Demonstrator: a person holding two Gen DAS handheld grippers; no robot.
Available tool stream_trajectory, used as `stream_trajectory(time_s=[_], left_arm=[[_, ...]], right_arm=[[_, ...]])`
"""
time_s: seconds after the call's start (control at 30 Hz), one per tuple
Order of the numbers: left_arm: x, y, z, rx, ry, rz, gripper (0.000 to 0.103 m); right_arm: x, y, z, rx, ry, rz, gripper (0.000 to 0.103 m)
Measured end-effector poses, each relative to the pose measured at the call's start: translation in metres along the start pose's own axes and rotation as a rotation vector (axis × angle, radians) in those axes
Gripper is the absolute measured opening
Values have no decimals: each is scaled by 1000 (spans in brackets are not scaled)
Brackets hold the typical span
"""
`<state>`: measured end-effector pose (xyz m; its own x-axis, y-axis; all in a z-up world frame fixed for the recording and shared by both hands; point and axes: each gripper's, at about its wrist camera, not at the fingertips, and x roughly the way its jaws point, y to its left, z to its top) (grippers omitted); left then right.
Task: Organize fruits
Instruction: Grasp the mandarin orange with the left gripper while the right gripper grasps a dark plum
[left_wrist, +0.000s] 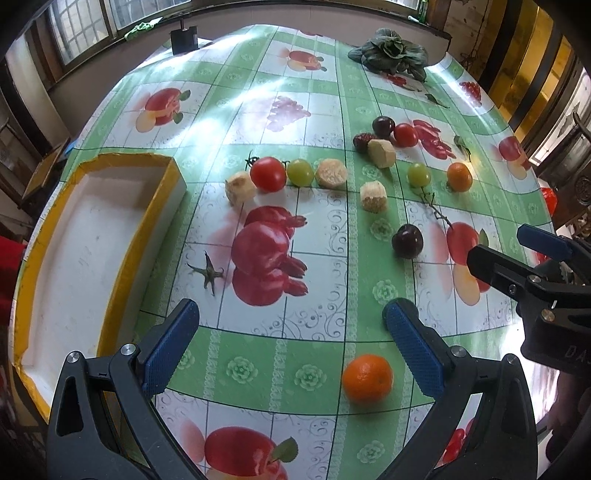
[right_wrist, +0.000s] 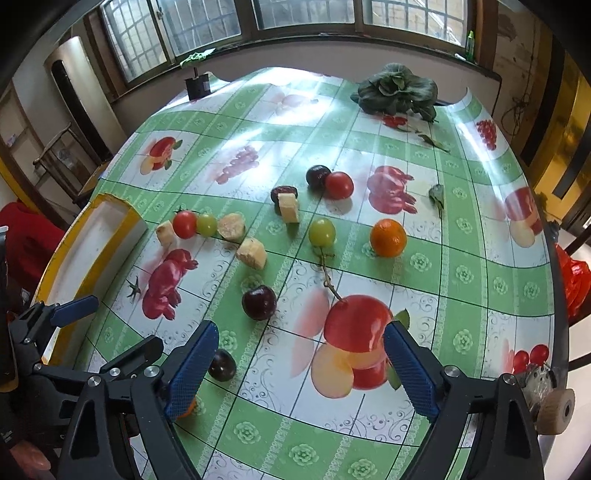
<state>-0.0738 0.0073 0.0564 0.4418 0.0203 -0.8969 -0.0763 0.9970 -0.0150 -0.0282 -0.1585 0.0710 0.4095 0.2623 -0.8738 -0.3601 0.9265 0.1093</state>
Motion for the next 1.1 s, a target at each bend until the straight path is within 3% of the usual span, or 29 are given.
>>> stream_trajectory(time_s=[0.5, 0.87, 0.93, 0.97, 1.1], left_arm=[[3, -13, -14, 32, 19, -15, 103], [7, -25, -28, 96, 74, -94, 96], [12, -25, -31, 102, 98, -108, 79], [17, -26, -33, 108, 124, -118, 74], [19, -27, -35, 111, 141, -189, 56]], right_arm=[[3, -10, -8, 10, 29, -26, 85], [5, -18, -18, 16, 57, 9, 78], [7, -16, -20, 9, 65, 16, 74], [9, -15, -21, 6, 73, 29, 69], [15, -3, -23, -29, 99, 74, 66]])
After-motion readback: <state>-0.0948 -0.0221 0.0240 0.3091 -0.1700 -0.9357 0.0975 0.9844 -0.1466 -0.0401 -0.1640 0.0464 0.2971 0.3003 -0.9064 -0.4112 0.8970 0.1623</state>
